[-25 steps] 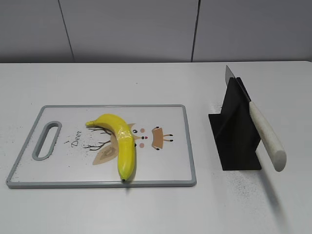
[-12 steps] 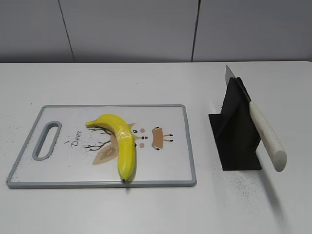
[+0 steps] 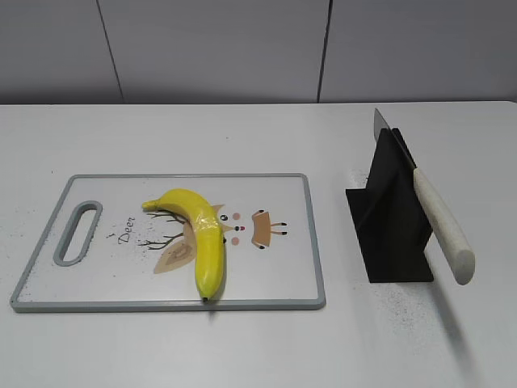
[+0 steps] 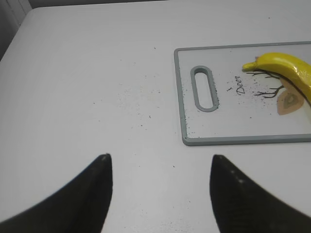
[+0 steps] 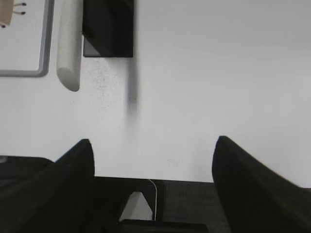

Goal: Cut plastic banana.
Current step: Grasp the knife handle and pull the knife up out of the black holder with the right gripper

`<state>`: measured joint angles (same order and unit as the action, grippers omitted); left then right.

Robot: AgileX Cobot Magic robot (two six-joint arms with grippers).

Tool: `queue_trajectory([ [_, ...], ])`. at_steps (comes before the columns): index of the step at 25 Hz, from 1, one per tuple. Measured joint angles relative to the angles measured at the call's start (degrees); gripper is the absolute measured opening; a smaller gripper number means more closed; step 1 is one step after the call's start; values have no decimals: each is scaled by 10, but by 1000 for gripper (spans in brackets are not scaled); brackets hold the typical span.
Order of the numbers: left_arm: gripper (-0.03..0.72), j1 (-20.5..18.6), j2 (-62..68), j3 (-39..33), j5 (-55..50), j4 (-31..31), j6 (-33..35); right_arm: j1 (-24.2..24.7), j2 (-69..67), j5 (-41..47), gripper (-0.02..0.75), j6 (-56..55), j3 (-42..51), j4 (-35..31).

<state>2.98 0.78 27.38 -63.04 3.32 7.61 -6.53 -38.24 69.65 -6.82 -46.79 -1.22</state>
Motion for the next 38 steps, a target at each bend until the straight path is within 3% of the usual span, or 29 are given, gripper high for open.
queue_trajectory([
  [7, 594, 0, 0, 0, 0, 0, 0, -127, -108, 0, 572, -59, -28, 12],
  [12, 594, 0, 0, 0, 0, 0, 0, -185, -185, 0, 572, -91, -63, 21],
  [38, 594, 0, 0, 0, 0, 0, 0, -190, -515, -81, 569, -106, -139, 21],
])
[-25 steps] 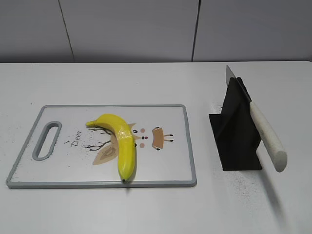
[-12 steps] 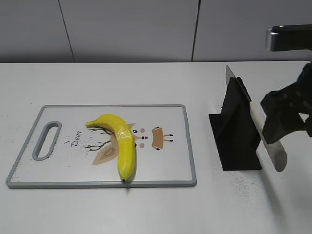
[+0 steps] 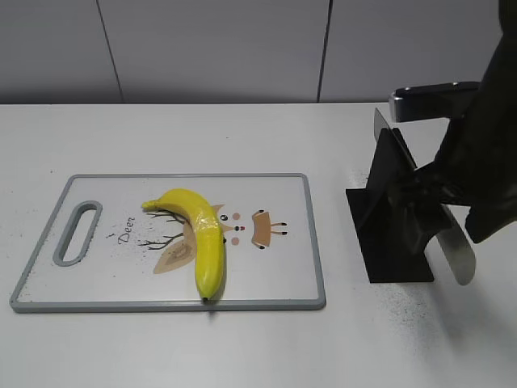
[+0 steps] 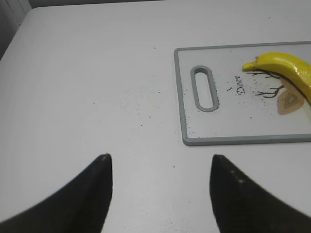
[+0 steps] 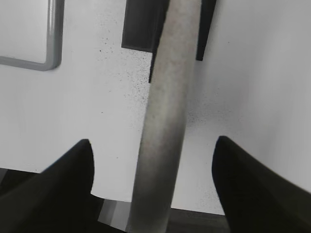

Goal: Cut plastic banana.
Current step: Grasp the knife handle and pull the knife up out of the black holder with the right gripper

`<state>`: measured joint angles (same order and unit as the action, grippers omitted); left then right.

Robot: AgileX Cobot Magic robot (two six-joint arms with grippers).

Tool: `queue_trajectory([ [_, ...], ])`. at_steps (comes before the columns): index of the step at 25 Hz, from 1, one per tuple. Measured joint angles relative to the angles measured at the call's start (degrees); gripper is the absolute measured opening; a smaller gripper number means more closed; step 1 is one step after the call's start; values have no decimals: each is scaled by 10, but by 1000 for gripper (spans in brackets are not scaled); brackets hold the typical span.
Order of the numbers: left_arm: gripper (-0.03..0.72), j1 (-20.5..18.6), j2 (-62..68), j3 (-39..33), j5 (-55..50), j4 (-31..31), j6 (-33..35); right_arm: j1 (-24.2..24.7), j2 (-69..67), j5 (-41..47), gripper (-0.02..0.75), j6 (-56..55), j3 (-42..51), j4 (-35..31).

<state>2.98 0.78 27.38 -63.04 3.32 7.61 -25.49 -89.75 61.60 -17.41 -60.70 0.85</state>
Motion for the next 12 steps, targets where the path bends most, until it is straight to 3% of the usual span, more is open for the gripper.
queue_trajectory([
  [7, 594, 0, 0, 0, 0, 0, 0, 0, -53, -4, 466, -30, 0, 0],
  [8, 594, 0, 0, 0, 0, 0, 0, 0, -56, -5, 421, -37, 0, 0],
  [10, 594, 0, 0, 0, 0, 0, 0, 0, -59, -5, 206, -44, -1, 0],
  [12, 594, 0, 0, 0, 0, 0, 0, 0, -59, -3, 165, -56, -2, 3],
])
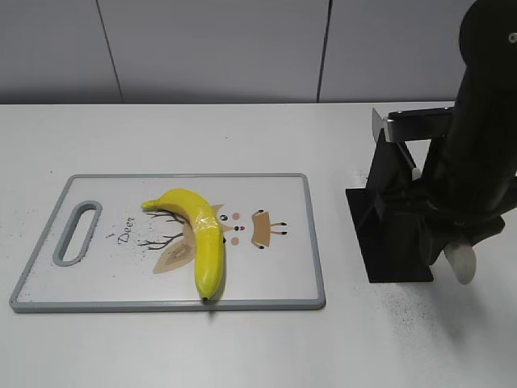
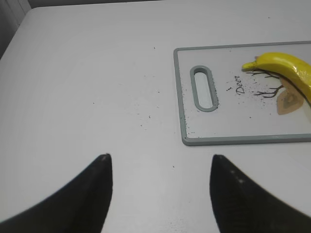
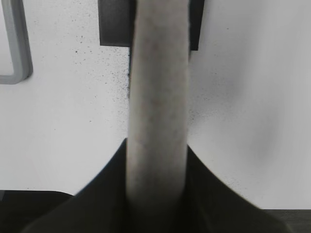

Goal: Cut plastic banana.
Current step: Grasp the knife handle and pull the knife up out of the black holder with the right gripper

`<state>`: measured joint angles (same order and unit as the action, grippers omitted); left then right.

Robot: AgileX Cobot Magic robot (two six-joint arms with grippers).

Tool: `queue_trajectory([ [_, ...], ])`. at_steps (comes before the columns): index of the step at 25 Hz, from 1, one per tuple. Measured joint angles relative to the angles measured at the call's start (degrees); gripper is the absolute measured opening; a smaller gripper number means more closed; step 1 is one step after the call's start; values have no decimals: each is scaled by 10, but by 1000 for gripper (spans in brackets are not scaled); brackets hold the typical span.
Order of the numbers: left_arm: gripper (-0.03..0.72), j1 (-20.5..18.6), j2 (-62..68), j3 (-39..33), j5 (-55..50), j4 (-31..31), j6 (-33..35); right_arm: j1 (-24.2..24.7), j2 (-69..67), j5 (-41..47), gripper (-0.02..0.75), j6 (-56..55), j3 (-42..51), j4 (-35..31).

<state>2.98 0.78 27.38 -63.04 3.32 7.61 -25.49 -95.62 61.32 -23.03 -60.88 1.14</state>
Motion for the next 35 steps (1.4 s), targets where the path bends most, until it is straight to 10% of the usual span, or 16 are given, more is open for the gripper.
queue_trajectory([
  [35, 594, 0, 0, 2, 0, 0, 3, 0, 141, 34, 165, 80, -41, -11],
])
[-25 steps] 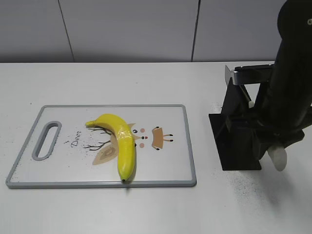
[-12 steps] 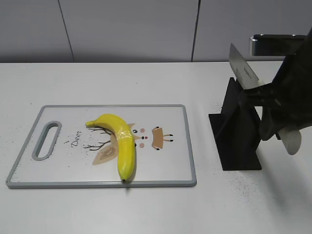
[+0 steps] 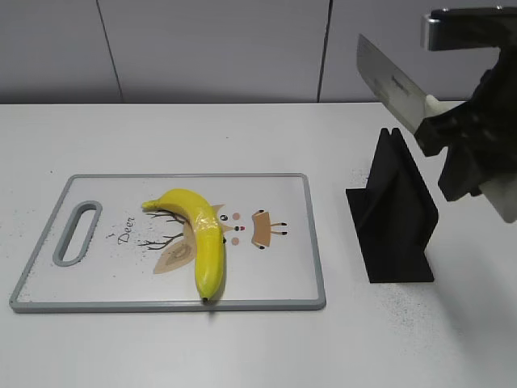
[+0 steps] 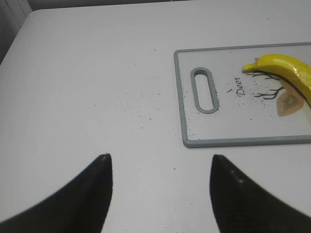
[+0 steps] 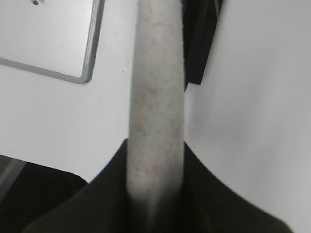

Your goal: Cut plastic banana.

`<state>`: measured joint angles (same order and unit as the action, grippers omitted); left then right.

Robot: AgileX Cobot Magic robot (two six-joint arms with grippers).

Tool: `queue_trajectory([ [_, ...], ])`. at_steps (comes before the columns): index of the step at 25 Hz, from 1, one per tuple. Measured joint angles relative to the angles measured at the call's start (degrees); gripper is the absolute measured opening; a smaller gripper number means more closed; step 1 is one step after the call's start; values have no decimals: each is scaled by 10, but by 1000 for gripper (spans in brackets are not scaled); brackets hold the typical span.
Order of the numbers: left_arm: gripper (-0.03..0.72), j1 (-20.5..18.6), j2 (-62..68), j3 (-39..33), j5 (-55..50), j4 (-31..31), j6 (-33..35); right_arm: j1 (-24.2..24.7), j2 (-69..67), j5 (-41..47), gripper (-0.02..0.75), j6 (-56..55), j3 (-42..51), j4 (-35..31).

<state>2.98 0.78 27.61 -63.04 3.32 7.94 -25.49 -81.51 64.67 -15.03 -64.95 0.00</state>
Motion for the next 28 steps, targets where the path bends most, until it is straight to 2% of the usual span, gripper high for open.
queue_trajectory([
  [6, 580, 0, 26, 18, 3, 9, 17, 0, -7, 12, 165, 179, -70, 0],
  [11, 543, 0, 109, 36, 41, 32, 59, 0, -38, 32, 165, 354, -115, 0],
  [18, 539, 7, 253, 68, 107, 79, 184, 0, -82, 33, 165, 537, -123, -9],
  [24, 537, 54, 392, 131, 116, 89, 281, 0, -129, 34, 165, 671, -140, -45],
  [28, 537, 81, 490, 203, 104, 93, 367, 0, -160, 43, 165, 722, -173, -68],
])
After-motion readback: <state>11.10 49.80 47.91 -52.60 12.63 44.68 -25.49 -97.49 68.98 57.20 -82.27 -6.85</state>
